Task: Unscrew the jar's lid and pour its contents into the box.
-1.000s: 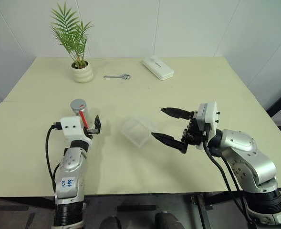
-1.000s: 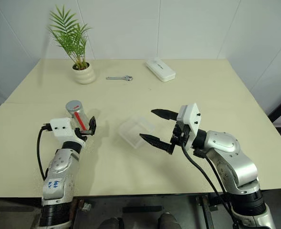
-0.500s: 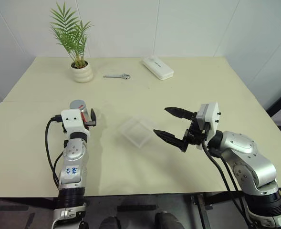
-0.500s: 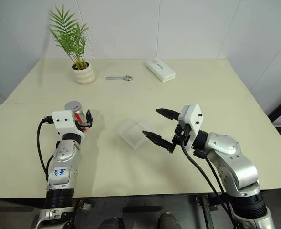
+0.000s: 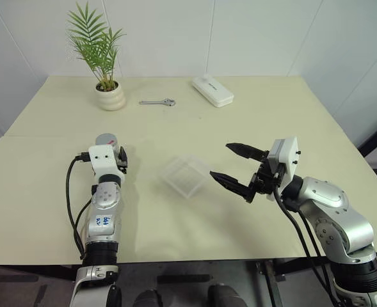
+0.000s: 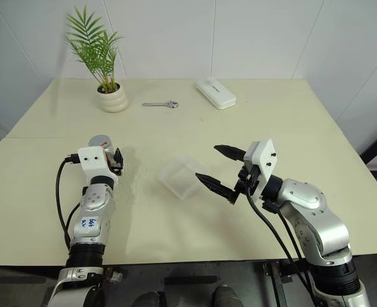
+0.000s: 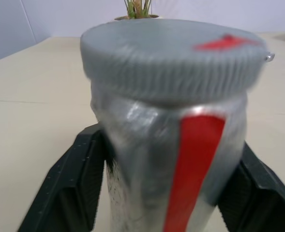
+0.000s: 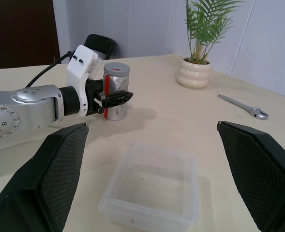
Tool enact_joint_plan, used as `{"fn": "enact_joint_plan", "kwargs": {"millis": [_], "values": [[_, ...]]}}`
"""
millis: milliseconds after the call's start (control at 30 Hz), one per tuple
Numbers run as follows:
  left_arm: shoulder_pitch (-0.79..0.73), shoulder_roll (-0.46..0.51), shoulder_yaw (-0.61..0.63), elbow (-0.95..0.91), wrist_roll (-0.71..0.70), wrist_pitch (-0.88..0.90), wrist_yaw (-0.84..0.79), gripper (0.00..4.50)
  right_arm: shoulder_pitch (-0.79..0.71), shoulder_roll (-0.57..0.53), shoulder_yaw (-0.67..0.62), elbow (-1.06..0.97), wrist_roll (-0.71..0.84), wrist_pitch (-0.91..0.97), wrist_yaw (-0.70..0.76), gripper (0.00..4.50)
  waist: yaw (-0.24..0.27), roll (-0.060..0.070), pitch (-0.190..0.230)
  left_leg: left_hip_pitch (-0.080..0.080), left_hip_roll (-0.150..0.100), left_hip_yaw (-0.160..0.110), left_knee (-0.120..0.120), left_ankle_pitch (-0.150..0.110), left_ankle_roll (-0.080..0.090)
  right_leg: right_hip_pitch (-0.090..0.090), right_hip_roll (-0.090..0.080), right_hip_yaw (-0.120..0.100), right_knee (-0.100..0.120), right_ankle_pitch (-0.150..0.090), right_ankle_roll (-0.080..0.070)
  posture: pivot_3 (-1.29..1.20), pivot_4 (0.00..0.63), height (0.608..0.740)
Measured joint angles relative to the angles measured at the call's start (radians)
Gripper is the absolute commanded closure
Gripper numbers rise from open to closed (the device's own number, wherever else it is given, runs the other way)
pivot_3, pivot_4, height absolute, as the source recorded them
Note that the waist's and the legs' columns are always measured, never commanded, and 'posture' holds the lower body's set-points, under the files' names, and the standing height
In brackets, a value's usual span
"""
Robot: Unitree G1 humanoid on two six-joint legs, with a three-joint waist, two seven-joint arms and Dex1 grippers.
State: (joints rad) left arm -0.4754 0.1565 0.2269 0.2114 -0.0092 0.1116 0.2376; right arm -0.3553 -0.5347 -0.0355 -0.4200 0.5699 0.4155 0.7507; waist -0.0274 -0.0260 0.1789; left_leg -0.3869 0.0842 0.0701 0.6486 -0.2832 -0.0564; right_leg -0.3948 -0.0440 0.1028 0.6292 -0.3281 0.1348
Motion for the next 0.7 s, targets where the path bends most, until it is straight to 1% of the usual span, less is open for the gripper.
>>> {"fn": "enact_joint_plan", "kwargs": {"millis": [33, 100, 233, 300, 367, 433, 500, 567, 700], "values": [[0.0, 0.0, 0.0, -0.001, 0.0, -0.001, 0.0, 2.05, 0.0, 0.0, 0.0, 0.0, 0.0, 0.0, 0.0, 0.0, 0.0, 0.0, 0.0, 0.0, 0.0, 0.0, 0.0, 0.0, 0.0, 0.0, 0.0, 0.0, 0.0, 0.0, 0.0, 0.0, 0.15, 0.74], [0.0, 0.001, 0.0, -0.001, -0.001, -0.001, -0.003, 2.55, 0.0, 0.0, 0.0, 0.0, 0.0, 0.001, 0.0, 0.0, 0.0, 0.0, 0.0, 0.0, 0.0, 0.0, 0.0, 0.0, 0.0, 0.0, 0.0, 0.0, 0.0, 0.0, 0.0, 0.0, 0.15, 0.74], [0.001, 0.01, 0.0, -0.001, -0.005, -0.012, -0.034, 2.57, 0.0, 0.002, 0.0, 0.0, 0.0, 0.003, -0.001, 0.0, 0.0, 0.0, 0.0, 0.0, 0.0, 0.0, 0.0, 0.0, 0.0, 0.0, 0.0, 0.0, 0.0, 0.0, 0.0, 0.0, 0.15, 0.74], [0.002, 0.023, 0.0, -0.001, -0.027, -0.034, -0.081, 2.57, 0.0, 0.008, 0.0, 0.0, 0.0, 0.006, -0.008, 0.0, 0.0, 0.0, 0.0, 0.0, 0.0, 0.0, -0.001, 0.0, 0.0, 0.0, 0.0, 0.0, 0.0, 0.0, 0.0, 0.0, 0.15, 0.74], [0.002, 0.077, -0.004, -0.003, -0.08, -0.05, -0.205, 2.57, -0.006, 0.021, 0.0, 0.001, 0.0, 0.026, -0.037, 0.0, -0.002, 0.0, 0.0, 0.0, 0.0, 0.0, -0.001, 0.001, -0.001, -0.001, 0.0, 0.0, 0.0, 0.0, 0.0, 0.0, 0.15, 0.74], [0.001, 0.171, -0.015, -0.016, -0.133, -0.056, -0.367, 2.57, -0.038, 0.022, -0.002, 0.002, -0.001, 0.08, -0.09, 0.0, -0.007, 0.0, 0.0, -0.001, 0.0, 0.001, -0.001, 0.001, -0.002, -0.002, 0.0, 0.0, 0.001, 0.0, 0.0, 0.0, 0.15, 0.74], [-0.012, 0.262, -0.017, -0.056, -0.215, -0.028, -0.547, 2.57, -0.099, 0.021, -0.005, 0.003, 0.0, 0.165, -0.156, 0.0, -0.007, 0.0, 0.0, -0.001, 0.001, 0.001, -0.001, 0.001, -0.002, -0.003, 0.0, 0.0, 0.002, 0.0, -0.001, 0.0, 0.15, 0.74], [-0.036, 0.348, -0.026, -0.096, -0.307, 0.045, -0.731, 2.57, -0.178, 0.045, -0.005, 0.002, 0.019, 0.249, -0.215, 0.0, -0.005, 0.0, 0.0, -0.001, 0.001, 0.001, -0.001, 0.001, -0.002, -0.003, 0.0, 0.0, 0.002, -0.001, -0.001, 0.0, 0.15, 0.74], [-0.08, 0.474, -0.075, -0.144, -0.429, 0.221, -0.985, 2.57, -0.301, 0.086, 0.011, -0.003, 0.052, 0.364, -0.278, 0.0, -0.005, 0.002, 0.001, -0.002, 0.001, 0.001, -0.002, 0.0, 0.001, -0.004, 0.0, 0.0, 0.001, -0.001, -0.002, 0.0, 0.15, 0.74]]}}
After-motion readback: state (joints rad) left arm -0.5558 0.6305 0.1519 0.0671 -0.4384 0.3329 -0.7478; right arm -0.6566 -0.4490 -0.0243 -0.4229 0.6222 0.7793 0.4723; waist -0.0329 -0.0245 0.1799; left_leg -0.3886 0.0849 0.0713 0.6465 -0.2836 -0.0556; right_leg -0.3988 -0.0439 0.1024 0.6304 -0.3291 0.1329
